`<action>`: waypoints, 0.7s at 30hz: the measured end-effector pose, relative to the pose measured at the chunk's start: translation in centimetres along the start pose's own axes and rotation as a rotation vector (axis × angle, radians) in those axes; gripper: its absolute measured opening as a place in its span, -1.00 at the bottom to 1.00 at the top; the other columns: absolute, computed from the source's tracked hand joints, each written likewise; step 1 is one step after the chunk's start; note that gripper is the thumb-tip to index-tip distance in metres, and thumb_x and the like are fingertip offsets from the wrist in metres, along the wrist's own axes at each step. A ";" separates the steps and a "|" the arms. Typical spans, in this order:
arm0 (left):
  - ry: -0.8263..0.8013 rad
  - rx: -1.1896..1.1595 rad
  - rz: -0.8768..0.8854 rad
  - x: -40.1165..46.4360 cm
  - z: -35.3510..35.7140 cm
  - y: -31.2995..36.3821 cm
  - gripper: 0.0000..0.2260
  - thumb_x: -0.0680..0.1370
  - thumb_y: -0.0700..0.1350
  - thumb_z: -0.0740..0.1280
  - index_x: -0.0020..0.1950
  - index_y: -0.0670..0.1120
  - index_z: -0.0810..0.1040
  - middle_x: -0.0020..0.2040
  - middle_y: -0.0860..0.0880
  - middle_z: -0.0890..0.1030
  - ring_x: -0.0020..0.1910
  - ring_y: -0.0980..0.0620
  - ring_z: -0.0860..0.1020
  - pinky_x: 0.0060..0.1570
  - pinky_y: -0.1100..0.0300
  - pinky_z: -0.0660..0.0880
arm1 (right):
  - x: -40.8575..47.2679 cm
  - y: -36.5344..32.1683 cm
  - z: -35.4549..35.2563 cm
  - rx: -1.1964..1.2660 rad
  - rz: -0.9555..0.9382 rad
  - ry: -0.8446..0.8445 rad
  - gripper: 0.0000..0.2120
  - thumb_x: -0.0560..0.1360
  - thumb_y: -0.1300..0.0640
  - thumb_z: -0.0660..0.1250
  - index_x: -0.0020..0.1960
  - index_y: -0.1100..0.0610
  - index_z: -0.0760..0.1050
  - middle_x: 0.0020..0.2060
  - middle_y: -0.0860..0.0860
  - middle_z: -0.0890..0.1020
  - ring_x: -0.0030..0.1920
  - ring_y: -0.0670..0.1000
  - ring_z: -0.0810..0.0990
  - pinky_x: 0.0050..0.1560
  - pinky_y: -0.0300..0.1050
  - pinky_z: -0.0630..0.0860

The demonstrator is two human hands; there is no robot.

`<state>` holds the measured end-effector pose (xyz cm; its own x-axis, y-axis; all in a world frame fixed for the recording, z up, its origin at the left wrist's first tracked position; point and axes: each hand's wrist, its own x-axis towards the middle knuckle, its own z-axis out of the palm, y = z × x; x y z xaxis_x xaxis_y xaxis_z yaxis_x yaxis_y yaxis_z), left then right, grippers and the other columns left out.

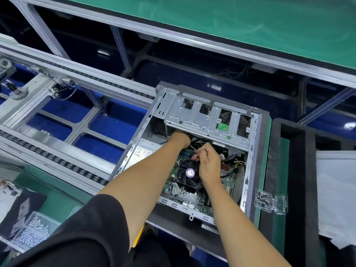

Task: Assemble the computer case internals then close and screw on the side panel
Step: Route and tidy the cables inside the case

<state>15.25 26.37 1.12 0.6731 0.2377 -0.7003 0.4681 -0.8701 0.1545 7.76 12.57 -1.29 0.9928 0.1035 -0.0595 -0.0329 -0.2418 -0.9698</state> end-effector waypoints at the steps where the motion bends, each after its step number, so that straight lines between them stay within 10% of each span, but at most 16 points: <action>1: -0.012 0.033 0.007 -0.1 -0.1 0.1 -0.66 0.70 -0.18 0.13 0.42 -0.28 0.45 0.44 -0.25 0.45 0.40 -0.24 0.44 0.40 -0.07 0.40 | 0.0 0.0 0.0 -0.012 -0.006 0.004 -0.74 0.57 0.35 0.12 -0.15 0.15 0.52 -0.33 0.00 0.65 -0.23 0.01 0.64 -0.09 0.09 0.57; 9: -0.034 0.017 0.069 -0.5 -0.8 0.2 -0.65 0.69 -0.14 0.10 0.44 -0.21 0.44 0.41 -0.25 0.47 0.36 -0.23 0.46 0.40 -0.07 0.38 | 0.0 -0.1 0.1 -0.041 0.013 0.017 -0.71 0.57 0.38 0.14 -0.15 0.09 0.53 -0.30 -0.04 0.67 -0.19 0.00 0.67 -0.04 0.13 0.61; 21: 0.191 -1.021 -0.088 -0.8 1.8 -1.1 -0.94 0.61 -0.27 0.34 0.07 -0.20 0.52 0.04 -0.19 0.62 0.05 -0.13 0.60 0.15 0.02 0.58 | -0.1 -0.6 0.2 -0.047 0.041 0.007 -0.80 0.56 0.32 0.23 -0.20 0.17 0.53 -0.35 0.03 0.65 -0.34 -0.08 0.57 -0.25 -0.10 0.47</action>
<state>13.21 26.36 0.28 0.6509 0.4244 -0.6294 0.7217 -0.0888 0.6865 7.62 12.91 -0.79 0.9915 0.0862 -0.0972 -0.0683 -0.2907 -0.9544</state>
